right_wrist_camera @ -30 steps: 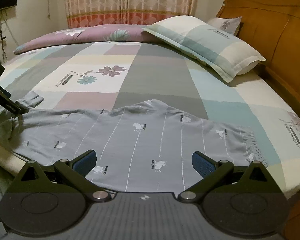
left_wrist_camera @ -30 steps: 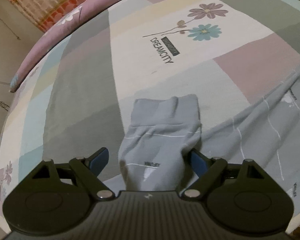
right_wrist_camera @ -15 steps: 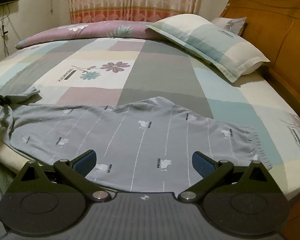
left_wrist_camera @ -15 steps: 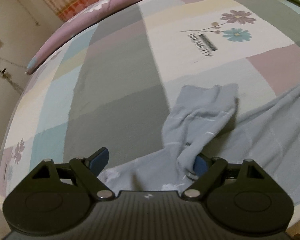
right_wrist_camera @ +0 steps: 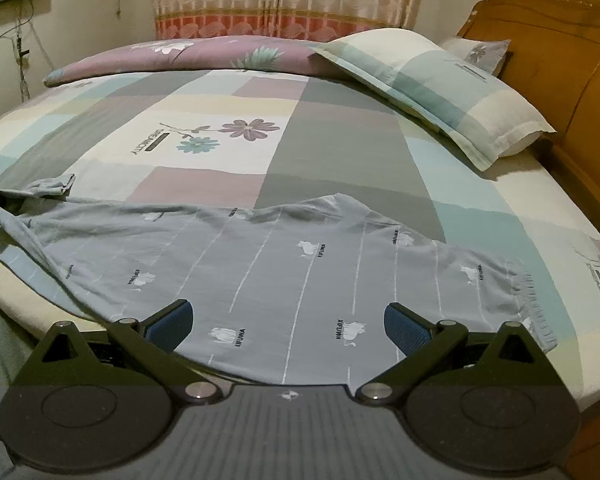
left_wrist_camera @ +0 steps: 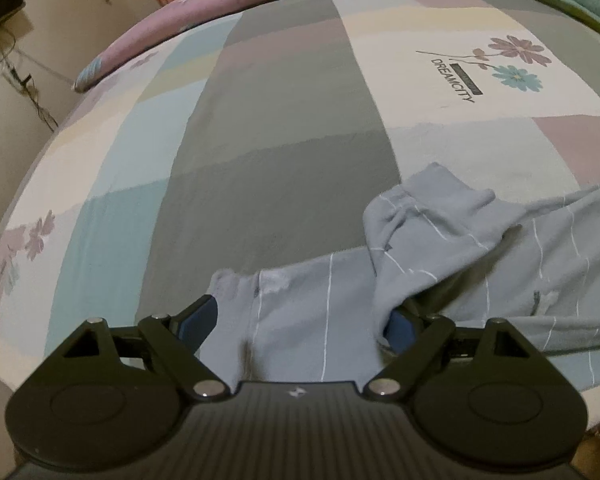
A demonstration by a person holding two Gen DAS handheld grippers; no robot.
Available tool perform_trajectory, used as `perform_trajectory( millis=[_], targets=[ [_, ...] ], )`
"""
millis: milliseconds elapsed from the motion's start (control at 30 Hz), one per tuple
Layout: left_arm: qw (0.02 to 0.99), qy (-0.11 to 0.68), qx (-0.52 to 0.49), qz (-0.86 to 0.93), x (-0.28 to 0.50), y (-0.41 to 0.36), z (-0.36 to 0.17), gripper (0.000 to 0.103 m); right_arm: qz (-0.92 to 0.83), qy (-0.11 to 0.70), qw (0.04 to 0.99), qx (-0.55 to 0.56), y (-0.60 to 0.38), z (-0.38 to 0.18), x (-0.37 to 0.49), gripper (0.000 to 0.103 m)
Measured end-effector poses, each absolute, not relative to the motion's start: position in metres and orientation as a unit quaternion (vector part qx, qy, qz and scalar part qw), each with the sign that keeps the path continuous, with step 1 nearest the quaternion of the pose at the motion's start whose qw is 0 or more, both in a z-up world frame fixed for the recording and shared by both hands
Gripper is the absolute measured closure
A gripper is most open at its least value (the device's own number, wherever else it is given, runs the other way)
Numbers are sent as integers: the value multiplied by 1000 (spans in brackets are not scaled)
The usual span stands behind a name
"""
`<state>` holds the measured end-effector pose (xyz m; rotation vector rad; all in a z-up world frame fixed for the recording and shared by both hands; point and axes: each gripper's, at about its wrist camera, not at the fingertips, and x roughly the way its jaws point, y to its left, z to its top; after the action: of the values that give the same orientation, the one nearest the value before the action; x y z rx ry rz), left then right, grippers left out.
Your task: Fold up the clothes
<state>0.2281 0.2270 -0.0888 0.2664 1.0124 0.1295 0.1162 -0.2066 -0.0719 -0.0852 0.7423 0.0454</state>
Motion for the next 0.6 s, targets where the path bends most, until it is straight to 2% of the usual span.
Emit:
perform_trajectory(
  millis=[600],
  targets=[
    [875, 479, 60, 33, 197, 256, -108, 15, 41, 365, 928, -69, -182, -69, 121, 0]
  ],
)
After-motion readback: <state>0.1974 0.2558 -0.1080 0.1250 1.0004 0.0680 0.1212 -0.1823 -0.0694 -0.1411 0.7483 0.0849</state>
